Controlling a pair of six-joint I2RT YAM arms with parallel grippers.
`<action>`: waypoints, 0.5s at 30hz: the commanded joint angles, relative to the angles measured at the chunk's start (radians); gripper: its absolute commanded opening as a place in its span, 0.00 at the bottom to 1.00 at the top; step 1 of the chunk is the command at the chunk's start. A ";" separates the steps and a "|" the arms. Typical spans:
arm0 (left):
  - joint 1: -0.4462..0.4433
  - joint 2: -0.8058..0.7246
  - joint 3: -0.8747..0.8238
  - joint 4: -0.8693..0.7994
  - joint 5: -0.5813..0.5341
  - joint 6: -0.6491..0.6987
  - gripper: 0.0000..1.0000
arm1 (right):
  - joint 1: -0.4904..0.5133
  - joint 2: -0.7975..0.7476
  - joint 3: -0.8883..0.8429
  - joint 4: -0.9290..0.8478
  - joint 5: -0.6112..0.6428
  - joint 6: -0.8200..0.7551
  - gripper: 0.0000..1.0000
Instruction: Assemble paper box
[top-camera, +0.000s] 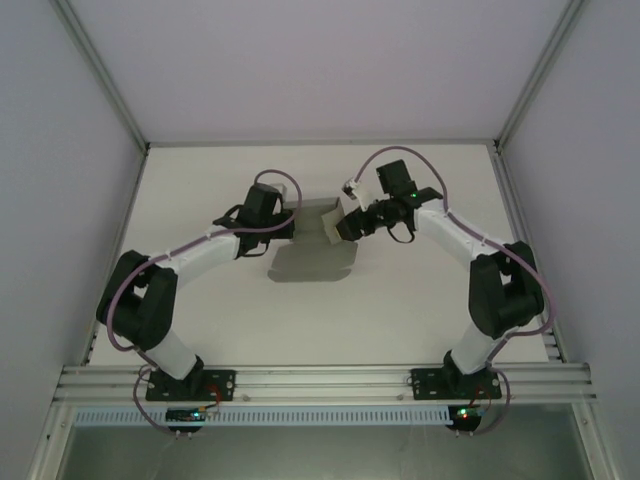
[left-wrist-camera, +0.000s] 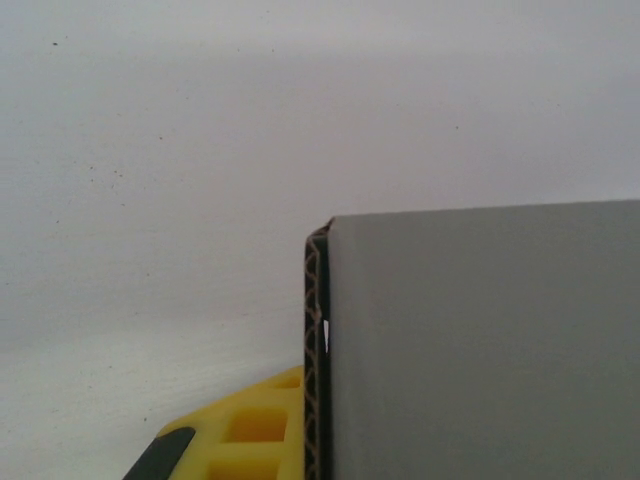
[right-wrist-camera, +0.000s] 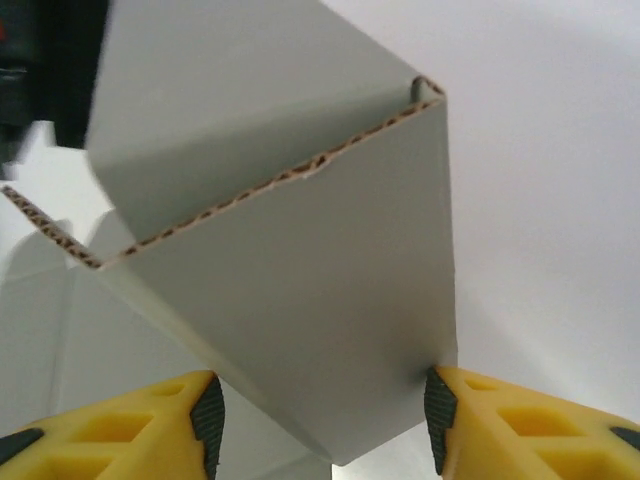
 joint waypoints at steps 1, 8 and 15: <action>-0.008 -0.005 0.026 0.009 0.039 -0.001 0.00 | 0.049 0.017 0.026 0.126 0.306 0.163 0.52; -0.031 0.018 0.066 -0.050 -0.016 -0.012 0.00 | 0.211 0.027 -0.014 0.262 1.021 0.371 0.10; -0.063 0.034 0.112 -0.100 -0.080 -0.063 0.00 | 0.273 0.139 0.112 0.043 1.384 0.569 0.00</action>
